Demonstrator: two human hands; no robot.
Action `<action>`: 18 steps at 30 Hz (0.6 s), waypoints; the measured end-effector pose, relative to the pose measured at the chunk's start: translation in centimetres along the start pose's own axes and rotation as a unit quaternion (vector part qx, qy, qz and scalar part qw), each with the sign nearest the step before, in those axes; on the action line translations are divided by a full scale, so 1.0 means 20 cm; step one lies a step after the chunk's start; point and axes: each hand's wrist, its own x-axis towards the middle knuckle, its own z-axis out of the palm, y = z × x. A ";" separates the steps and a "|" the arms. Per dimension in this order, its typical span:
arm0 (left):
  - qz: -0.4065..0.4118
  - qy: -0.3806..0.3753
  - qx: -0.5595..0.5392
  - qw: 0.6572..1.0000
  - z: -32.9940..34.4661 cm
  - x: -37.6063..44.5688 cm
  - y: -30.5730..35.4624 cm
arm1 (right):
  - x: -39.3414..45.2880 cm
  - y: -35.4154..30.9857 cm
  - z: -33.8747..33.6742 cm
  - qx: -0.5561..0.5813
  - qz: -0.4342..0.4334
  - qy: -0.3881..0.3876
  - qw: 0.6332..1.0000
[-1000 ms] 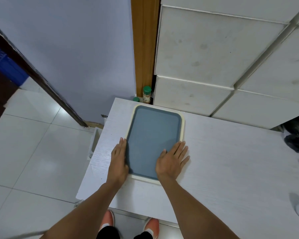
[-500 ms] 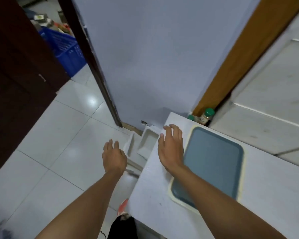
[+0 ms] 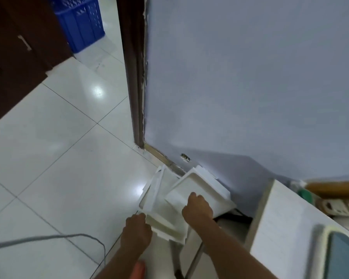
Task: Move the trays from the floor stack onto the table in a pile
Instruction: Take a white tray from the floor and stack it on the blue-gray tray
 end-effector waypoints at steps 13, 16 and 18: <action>0.007 0.028 -0.075 0.997 0.22 0.63 -0.15 | 0.91 0.06 0.13 -0.057 0.077 0.127 0.987; -0.005 0.024 -0.080 0.996 0.23 0.63 -0.20 | 0.89 0.08 0.13 -0.096 0.068 0.145 0.982; -0.016 0.015 -0.078 0.997 0.22 0.60 -0.20 | 0.85 0.08 0.11 -0.114 0.058 0.132 0.983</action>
